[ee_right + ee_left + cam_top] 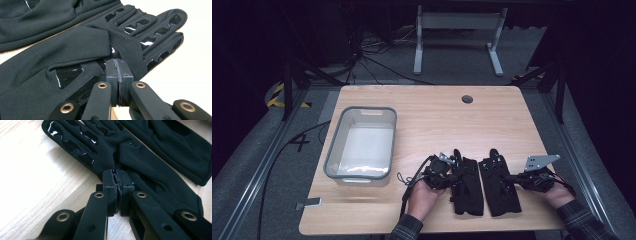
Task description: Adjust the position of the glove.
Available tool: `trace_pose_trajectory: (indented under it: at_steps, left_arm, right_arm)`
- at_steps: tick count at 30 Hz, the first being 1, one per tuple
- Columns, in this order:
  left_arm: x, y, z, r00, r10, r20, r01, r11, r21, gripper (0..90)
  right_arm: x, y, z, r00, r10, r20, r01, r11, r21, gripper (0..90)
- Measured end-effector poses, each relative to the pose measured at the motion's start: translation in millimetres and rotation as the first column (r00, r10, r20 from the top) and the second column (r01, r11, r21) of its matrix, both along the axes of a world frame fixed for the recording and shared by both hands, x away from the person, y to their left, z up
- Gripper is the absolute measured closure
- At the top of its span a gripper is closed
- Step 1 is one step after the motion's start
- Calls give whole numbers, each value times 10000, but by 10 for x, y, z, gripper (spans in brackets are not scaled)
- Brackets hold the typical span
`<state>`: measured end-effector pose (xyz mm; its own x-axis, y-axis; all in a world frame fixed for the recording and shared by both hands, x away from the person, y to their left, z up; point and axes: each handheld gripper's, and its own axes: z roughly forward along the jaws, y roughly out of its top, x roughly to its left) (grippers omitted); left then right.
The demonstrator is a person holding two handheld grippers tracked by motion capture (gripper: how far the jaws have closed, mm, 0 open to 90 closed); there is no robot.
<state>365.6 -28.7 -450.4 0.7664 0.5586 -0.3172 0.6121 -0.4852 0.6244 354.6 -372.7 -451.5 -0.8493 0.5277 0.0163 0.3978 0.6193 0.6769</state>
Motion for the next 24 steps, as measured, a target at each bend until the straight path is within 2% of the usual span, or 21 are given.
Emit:
trace_pose_trajectory:
  at_steps: [6,13,18,20,24]
  left_arm:
    - [-4,4,30,9999,-84,-91,80,9991,-412,873]
    - [31,86,122,9999,-119,-98,109,9953,-961,872]
    - [47,161,165,9998,-43,-206,16,9916,-1293,872]
    - [60,192,200,9996,-60,-279,15,9871,-1603,872]
    - [71,192,232,9996,-131,-263,80,9829,-1839,872]
  right_arm:
    - [-2,49,-2,10000,64,72,-64,10000,-44,900]
    - [33,155,-4,9997,225,22,-225,9997,-22,900]
    - [69,251,-6,9995,306,-18,-306,9995,-11,900]
    - [87,305,-6,9994,333,-47,-333,9994,-2,900]
    - [103,352,-7,9991,424,-74,-423,9991,11,900]
